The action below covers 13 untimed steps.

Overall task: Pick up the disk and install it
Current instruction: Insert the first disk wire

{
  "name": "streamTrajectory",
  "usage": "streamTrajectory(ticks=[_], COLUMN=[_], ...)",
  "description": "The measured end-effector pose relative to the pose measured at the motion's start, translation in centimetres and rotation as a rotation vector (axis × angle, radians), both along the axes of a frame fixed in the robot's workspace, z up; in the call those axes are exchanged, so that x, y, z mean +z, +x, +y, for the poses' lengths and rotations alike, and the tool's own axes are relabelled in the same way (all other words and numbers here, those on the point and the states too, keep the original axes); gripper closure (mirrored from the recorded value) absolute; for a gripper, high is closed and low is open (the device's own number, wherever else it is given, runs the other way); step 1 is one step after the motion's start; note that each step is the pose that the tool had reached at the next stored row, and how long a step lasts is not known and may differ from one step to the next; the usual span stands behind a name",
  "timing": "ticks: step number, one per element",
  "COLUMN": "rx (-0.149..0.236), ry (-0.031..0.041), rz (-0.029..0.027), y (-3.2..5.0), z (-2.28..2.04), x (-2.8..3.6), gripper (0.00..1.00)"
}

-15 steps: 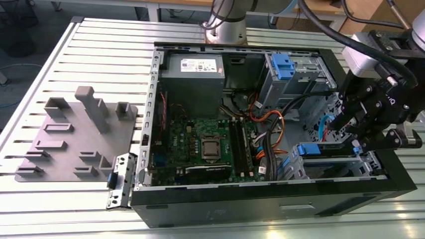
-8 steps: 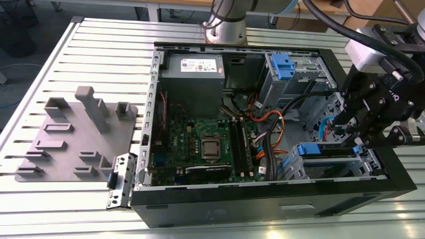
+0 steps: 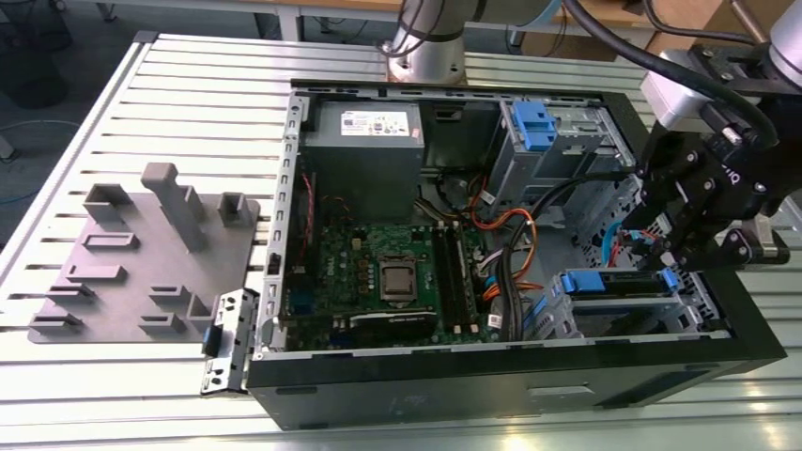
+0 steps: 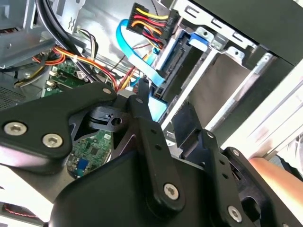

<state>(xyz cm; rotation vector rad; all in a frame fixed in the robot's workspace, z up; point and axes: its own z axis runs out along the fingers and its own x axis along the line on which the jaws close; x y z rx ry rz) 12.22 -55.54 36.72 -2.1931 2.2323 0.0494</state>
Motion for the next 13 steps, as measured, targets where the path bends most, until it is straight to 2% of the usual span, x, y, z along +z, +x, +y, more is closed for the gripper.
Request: streamTrajectory(ticks=[6, 13], rx=[0.0, 0.0], ry=[-0.0022, -0.0032], rz=[0.0, 0.0], y=[0.44, 0.85], z=[0.38, 0.45], x=[-0.27, -0.7], gripper=[0.52, 0.52])
